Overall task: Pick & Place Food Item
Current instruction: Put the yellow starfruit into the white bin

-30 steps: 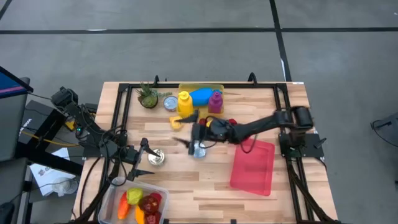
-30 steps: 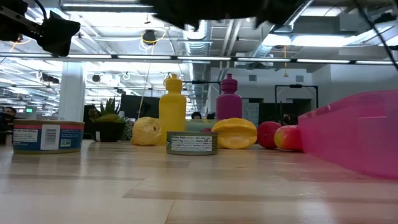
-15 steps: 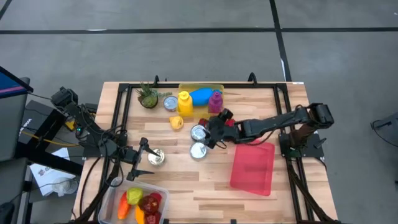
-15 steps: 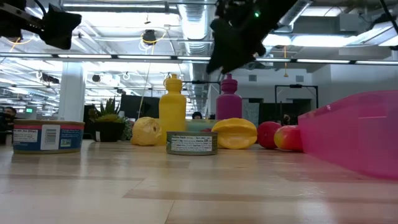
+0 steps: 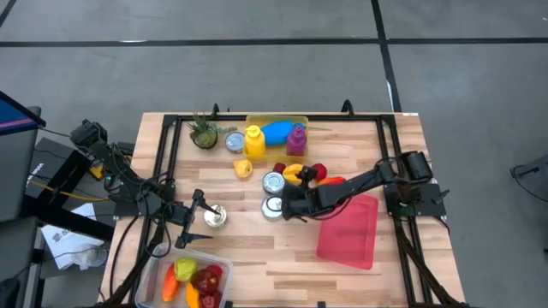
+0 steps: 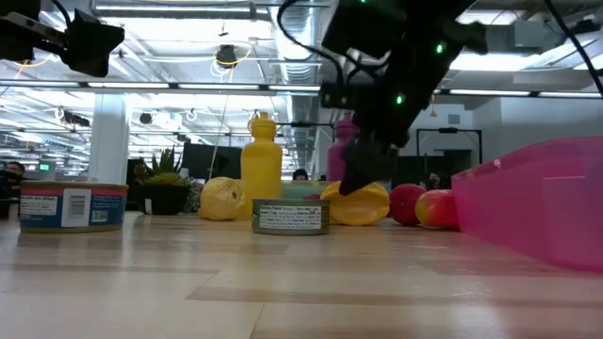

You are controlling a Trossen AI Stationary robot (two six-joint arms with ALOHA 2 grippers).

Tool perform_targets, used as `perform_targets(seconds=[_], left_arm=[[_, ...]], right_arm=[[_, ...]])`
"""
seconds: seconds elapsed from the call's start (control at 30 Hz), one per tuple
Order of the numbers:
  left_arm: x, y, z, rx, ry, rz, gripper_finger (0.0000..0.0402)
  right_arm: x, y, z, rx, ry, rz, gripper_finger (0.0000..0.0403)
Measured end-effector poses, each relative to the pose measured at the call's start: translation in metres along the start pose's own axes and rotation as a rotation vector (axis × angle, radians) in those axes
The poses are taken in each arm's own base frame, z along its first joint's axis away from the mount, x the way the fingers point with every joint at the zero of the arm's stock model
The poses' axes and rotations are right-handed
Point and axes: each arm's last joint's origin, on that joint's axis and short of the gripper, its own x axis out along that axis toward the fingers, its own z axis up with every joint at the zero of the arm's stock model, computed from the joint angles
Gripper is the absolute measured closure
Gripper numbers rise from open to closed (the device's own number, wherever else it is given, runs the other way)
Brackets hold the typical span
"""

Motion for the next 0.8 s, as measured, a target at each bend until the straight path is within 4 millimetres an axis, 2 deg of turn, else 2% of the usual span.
perform_targets(seconds=[0.2, 0.4, 0.57, 0.73, 0.8], left_arm=[[0.000, 0.000, 0.000, -0.020, 0.004, -0.001, 0.0060], [0.000, 0.000, 0.000, -0.025, 0.004, -0.001, 0.0060], [0.000, 0.000, 0.000, -0.026, 0.003, -0.001, 0.0060], [0.000, 0.000, 0.000, -0.025, 0.004, -0.001, 0.0060], [0.000, 0.000, 0.000, -0.025, 0.003, -0.001, 0.0060]], right_arm=[[0.011, 0.014, 0.001, -0.151, 0.030, -0.075, 0.0100], [0.029, 0.023, -0.002, -0.280, 0.161, -0.109, 0.0155], [0.039, 0.030, -0.001, -0.367, 0.245, -0.159, 0.0240], [0.041, 0.037, 0.005, -0.426, 0.297, -0.223, 0.0364], [0.039, 0.040, 0.009, -0.429, 0.316, -0.220, 0.0389]])
